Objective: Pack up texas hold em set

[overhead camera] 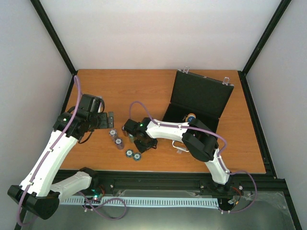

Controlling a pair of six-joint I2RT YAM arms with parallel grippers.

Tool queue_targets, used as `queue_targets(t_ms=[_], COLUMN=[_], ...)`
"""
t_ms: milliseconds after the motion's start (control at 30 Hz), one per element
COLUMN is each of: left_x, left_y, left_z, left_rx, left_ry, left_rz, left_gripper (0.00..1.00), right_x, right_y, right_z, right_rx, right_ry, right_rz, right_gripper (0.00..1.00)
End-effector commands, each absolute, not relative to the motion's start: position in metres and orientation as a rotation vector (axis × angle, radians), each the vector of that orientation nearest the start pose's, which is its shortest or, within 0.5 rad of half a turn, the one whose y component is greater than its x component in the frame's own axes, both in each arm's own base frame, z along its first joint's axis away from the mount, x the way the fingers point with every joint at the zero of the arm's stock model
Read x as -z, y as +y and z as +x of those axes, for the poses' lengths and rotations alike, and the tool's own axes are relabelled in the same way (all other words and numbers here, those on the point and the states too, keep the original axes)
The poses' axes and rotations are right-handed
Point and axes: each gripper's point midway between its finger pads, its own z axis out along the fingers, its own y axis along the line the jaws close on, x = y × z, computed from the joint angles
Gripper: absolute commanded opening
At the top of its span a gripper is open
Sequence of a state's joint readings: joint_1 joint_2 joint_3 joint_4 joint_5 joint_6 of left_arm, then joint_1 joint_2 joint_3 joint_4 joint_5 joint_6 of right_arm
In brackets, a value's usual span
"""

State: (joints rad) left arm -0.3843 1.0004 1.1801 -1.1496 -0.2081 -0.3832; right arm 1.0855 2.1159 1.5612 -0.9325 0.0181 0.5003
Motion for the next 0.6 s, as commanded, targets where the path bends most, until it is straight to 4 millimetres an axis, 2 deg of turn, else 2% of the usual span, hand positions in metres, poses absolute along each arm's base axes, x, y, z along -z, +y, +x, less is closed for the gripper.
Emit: queue_targets(t_ms=[0, 233, 367, 567], left_x=[-0.244, -0.243, -0.242, -0.245], left_y=[-0.061, -0.06, -0.059, -0.059], left_z=[0.242, 0.24, 0.24, 0.241], left_rx=[0.057, 0.057, 0.049, 0.049], left_ry=[2.492, 2.494, 2.492, 2.484], left_rz=[-0.059, -0.064, -0.067, -0.066], left_gripper=[1.0, 1.0, 1.0, 1.0], right_x=[-0.002, 0.0, -0.003, -0.015], right_y=[0.367, 0.367, 0.366, 0.366], right_z=[0.193, 0.192, 0.195, 0.202], right_rx=[-0.04, -0.038, -0.039, -0.058], right_ry=[2.959, 2.965, 2.96, 2.946], right_rz=[-0.91, -0.913, -0.899, -0.867], right_gripper=[0.48, 0.4, 0.32, 0.28])
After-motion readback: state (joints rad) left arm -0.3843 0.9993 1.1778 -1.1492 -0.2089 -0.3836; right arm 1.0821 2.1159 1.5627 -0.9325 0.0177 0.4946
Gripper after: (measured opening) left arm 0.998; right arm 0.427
